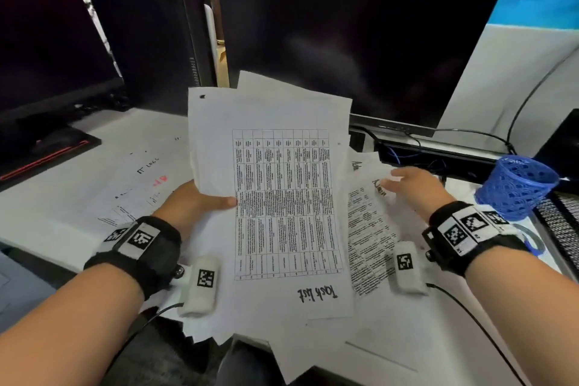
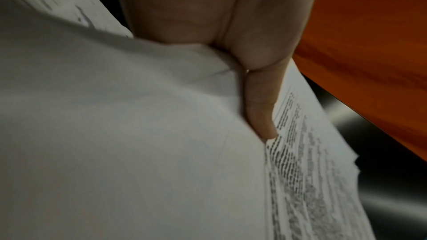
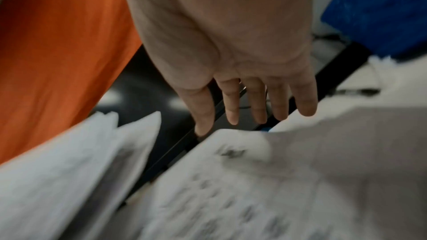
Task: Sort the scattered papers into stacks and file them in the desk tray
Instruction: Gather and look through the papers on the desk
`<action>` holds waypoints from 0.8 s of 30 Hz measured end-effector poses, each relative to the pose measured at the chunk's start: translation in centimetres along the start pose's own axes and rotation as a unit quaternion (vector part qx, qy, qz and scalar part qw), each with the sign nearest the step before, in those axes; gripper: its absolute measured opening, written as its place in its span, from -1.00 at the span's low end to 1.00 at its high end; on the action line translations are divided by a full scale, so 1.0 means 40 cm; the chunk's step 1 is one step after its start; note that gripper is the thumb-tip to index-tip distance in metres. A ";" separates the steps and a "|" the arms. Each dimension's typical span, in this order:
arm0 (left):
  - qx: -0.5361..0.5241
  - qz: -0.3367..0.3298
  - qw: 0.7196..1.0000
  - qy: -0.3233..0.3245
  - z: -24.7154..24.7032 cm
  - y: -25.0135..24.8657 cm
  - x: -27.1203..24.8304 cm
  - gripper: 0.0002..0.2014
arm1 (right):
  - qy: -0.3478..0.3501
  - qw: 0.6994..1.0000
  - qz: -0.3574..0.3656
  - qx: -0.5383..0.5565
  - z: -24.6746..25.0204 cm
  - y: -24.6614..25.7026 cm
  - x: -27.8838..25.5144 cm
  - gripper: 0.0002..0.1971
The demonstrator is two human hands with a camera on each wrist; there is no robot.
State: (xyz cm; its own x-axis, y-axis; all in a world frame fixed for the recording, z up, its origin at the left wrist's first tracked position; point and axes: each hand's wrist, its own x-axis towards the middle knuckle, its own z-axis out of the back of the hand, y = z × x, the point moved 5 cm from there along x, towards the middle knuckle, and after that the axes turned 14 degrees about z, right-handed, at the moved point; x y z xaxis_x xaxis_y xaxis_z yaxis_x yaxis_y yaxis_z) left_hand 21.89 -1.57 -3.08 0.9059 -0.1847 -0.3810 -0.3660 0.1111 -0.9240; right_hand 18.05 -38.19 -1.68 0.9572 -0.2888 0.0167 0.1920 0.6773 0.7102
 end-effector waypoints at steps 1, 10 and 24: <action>-0.011 -0.009 1.000 0.011 0.000 -0.002 -0.006 -0.54 | 0.015 1.000 -0.011 -0.019 0.014 -0.014 -0.002 -0.40; -0.048 -0.032 0.998 0.022 0.018 -0.010 -0.020 -0.30 | 0.071 0.979 0.015 -0.192 0.061 -0.028 0.008 -0.68; 0.060 -0.041 0.997 0.023 0.016 -0.129 -0.023 -0.20 | -0.035 0.980 0.196 0.008 0.211 0.217 0.043 -0.92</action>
State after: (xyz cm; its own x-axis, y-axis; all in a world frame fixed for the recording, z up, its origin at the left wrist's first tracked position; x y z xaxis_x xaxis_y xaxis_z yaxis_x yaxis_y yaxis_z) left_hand 23.08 -1.36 2.07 0.9200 -0.2419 -0.3084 -0.2609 0.2091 -0.9424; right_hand 19.53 -38.51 10.43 0.9395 -0.0535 0.3384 -0.1921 0.7356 0.6496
